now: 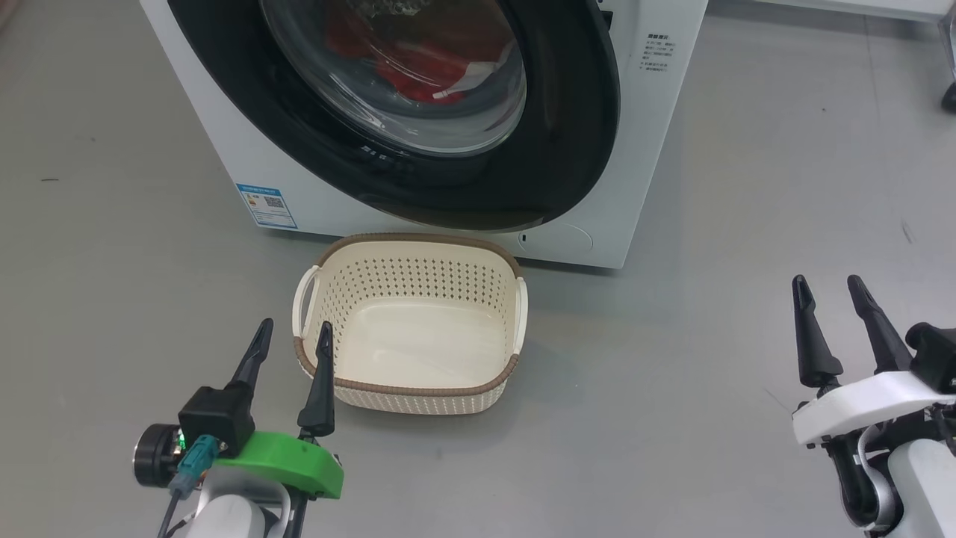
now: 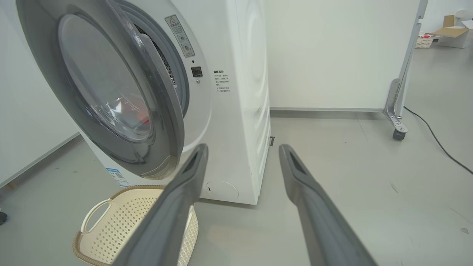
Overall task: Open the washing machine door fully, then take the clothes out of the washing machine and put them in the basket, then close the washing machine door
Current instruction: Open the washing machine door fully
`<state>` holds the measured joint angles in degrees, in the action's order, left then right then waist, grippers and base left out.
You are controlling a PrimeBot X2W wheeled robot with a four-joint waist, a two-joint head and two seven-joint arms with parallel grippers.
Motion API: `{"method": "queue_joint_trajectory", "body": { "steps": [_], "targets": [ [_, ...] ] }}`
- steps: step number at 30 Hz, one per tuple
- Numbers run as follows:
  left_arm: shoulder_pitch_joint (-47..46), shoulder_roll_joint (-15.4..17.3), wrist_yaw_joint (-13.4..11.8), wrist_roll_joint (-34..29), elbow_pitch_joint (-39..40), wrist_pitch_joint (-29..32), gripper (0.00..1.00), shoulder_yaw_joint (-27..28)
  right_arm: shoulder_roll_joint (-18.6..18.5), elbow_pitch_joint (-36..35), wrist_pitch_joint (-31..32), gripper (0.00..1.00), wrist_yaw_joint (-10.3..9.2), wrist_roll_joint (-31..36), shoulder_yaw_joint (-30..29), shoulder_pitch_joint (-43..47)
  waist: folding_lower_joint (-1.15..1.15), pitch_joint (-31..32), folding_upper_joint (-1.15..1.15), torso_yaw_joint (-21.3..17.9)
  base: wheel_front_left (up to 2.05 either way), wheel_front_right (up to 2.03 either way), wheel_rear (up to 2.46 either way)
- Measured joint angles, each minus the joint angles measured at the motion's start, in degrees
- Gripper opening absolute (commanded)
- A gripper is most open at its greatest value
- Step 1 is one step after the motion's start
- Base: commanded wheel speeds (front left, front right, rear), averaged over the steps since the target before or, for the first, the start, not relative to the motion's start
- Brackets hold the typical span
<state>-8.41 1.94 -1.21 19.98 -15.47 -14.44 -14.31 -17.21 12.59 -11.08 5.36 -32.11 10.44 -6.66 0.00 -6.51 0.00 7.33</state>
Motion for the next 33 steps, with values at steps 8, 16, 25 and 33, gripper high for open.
{"method": "queue_joint_trajectory", "body": {
  "steps": [8,16,25,33],
  "targets": [
    [0.60,0.01,0.00,-0.41,0.22,0.00,1.00,1.37,1.23,-0.82,-1.36,1.00,-0.56,0.94,0.56,2.60,0.00,0.57,0.00,-0.28,0.00,0.00,0.00],
    [1.41,0.03,0.09,-0.41,0.27,0.00,1.00,1.23,1.97,-1.69,-1.93,1.00,-1.05,1.01,0.48,3.99,0.00,0.87,0.00,-0.82,0.00,0.00,0.00],
    [1.49,0.02,0.49,-0.42,0.26,0.00,1.00,1.21,1.94,-2.53,-2.36,1.00,-1.48,1.02,-0.33,4.81,0.00,1.02,0.00,-0.99,0.00,0.00,0.00],
    [1.66,0.02,0.52,-0.92,0.29,0.00,1.00,1.15,1.94,-3.07,-2.44,1.00,-1.55,1.10,-0.64,4.87,0.00,0.92,0.00,-0.92,0.00,0.00,0.00]
  ]
}}
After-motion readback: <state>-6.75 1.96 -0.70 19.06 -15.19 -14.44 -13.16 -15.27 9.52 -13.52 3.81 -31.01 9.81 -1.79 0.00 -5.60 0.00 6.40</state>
